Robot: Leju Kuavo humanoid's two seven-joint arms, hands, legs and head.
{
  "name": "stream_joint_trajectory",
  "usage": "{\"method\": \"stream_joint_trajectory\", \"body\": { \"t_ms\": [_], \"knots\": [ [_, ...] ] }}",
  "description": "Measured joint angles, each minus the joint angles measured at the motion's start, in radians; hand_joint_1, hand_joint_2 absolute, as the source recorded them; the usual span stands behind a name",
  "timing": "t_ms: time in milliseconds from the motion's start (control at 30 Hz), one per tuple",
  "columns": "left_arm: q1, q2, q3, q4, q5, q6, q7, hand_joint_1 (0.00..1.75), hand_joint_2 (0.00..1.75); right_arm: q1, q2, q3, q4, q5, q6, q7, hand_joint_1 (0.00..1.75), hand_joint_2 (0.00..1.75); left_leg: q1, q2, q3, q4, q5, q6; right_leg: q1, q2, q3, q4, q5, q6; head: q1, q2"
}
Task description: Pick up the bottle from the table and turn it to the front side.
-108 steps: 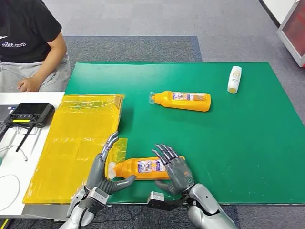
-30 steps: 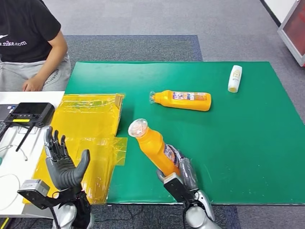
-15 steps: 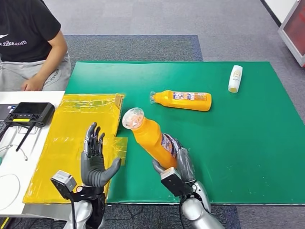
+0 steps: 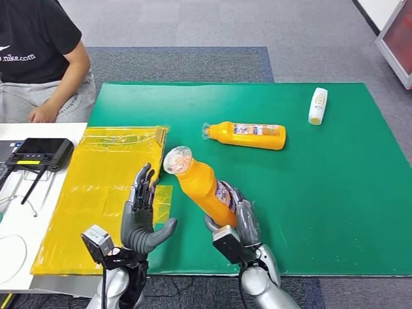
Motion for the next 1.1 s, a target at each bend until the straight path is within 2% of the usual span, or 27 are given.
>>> {"method": "stream_joint_trajectory", "body": {
  "t_ms": [233,500,767,1100],
  "knots": [
    [-0.006,0.000,0.000,0.000,0.012,-0.016,0.004,0.00,1.75,0.000,0.011,0.027,-0.004,-0.002,0.016,0.001,1.74,1.75,0.000,0.000,0.000,0.000,0.000,0.000,0.000,0.000,0.000,0.000,0.000,0.000,0.000,0.000],
    [-0.006,0.004,-0.020,-0.011,0.028,-0.051,0.003,0.00,1.75,0.011,0.020,0.063,-0.072,-0.057,0.090,0.022,1.75,1.75,0.000,0.000,0.000,0.000,0.000,0.000,0.000,0.000,0.000,0.000,0.000,0.000,0.000,0.000],
    [-0.005,0.009,-0.033,-0.012,0.046,-0.072,0.002,0.00,1.75,0.015,0.022,0.093,-0.114,-0.071,0.116,0.038,1.75,1.75,0.000,0.000,0.000,0.000,0.000,0.000,0.000,0.000,0.000,0.000,0.000,0.000,0.000,0.000],
    [-0.006,0.016,-0.051,-0.028,0.060,-0.122,0.004,0.00,1.75,0.013,0.021,0.118,-0.123,0.034,0.073,0.052,1.75,1.75,0.000,0.000,0.000,0.000,0.000,0.000,0.000,0.000,0.000,0.000,0.000,0.000,0.000,0.000]
  ]
}}
